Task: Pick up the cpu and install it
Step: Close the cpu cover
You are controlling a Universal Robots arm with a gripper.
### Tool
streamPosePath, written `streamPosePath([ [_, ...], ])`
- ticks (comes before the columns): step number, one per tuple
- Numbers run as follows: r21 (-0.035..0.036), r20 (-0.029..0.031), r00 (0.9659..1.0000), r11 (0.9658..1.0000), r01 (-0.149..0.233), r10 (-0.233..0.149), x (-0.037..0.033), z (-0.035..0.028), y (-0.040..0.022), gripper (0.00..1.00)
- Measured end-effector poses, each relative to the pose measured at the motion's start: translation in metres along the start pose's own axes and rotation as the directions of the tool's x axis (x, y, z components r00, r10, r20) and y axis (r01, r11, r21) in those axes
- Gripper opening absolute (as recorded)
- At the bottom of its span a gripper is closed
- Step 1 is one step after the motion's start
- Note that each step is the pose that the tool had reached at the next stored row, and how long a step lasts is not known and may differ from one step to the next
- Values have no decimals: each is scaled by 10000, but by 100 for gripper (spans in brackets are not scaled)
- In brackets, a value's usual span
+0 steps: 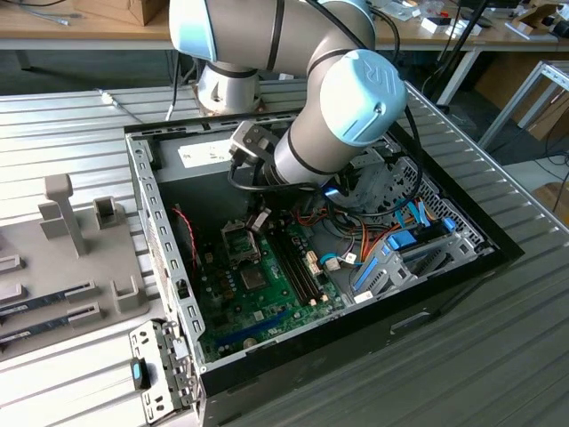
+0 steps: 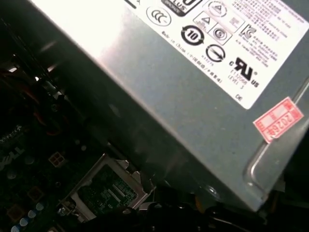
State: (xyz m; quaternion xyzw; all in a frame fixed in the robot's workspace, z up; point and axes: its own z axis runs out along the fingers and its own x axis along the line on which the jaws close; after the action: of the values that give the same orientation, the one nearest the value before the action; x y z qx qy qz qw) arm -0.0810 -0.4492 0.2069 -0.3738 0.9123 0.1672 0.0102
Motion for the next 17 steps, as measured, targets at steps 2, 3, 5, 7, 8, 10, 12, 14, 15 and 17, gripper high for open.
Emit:
streamPosePath([
  [2,-37,33,10000,10000,3,-3,0,-19,6,11],
  [3,-53,52,10000,10000,7,-6,0,-26,8,11],
  [5,-112,108,9999,9999,16,-15,1,-45,13,11],
  [7,-180,171,9999,9998,29,-26,3,-54,14,11],
  [8,-215,205,9998,9998,34,-30,5,-57,11,11],
  [10,-281,267,9996,9996,45,-38,10,-58,5,11],
  [12,-309,278,9996,9995,42,-33,8,-57,-10,11],
  [14,-322,264,9996,9995,37,-28,7,-56,-33,11],
  [15,-327,260,9997,9995,35,-26,6,-55,-43,11],
  [17,-337,251,9997,9994,31,-22,8,-51,-62,11],
])
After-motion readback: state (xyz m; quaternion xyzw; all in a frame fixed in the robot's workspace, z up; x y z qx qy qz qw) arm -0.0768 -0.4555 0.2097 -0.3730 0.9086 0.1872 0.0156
